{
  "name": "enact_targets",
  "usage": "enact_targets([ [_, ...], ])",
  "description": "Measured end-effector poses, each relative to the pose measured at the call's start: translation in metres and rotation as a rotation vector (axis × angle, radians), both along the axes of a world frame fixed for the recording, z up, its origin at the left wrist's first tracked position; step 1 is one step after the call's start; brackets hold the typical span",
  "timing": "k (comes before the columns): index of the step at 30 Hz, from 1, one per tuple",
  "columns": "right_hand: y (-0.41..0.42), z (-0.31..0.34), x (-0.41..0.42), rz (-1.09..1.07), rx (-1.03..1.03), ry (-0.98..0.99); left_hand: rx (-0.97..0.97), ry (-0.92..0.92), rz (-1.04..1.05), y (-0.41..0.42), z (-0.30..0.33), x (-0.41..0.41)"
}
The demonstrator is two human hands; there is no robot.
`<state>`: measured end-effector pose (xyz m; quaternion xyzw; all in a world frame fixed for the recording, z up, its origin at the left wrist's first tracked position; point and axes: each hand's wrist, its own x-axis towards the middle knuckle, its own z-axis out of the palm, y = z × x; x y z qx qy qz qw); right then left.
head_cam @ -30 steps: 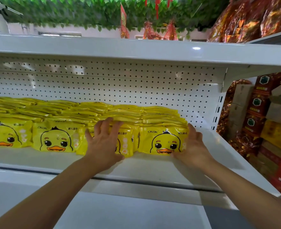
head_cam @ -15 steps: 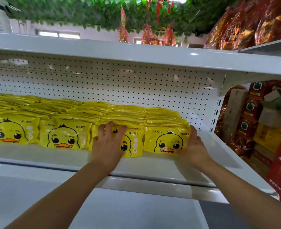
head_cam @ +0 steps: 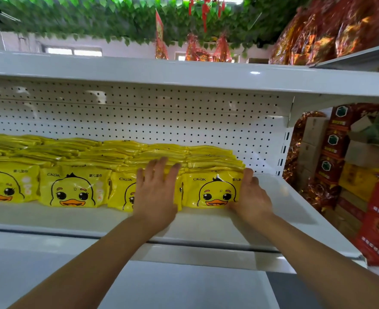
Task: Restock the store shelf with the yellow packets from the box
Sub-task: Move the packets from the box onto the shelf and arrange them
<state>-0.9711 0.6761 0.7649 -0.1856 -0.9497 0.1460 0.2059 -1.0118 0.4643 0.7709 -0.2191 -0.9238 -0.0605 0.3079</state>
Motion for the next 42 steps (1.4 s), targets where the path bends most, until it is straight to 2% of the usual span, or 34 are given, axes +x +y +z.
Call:
enact_targets([
  [5, 0.019, 0.009, 0.002, 0.075, -0.181, 0.006, -0.304, -0.065, -0.061, 0.038, 0.011, 0.0],
  [8, 0.029, 0.01, -0.003, 0.15, -0.068, -0.077, -0.44, -0.118, -0.004, 0.05, 0.007, -0.004],
  [13, 0.039, 0.01, -0.008, 0.193, 0.04, -0.08, -0.504, -0.069, 0.08, 0.062, 0.005, -0.011],
  [22, 0.04, 0.007, -0.012, 0.172, 0.191, -0.031, -0.505, -0.059, 0.14, 0.074, 0.003, -0.023],
  [29, 0.038, 0.011, 0.005, 0.219, -0.109, -0.036, -0.328, -0.067, 0.095, 0.064, 0.001, -0.003],
  [34, 0.033, 0.005, 0.004, 0.163, 0.067, -0.077, -0.335, -0.049, 0.101, 0.063, -0.004, -0.009],
  [42, 0.026, 0.012, 0.027, 0.165, 0.09, -0.058, -0.332, -0.084, 0.096, 0.049, 0.007, 0.008],
])
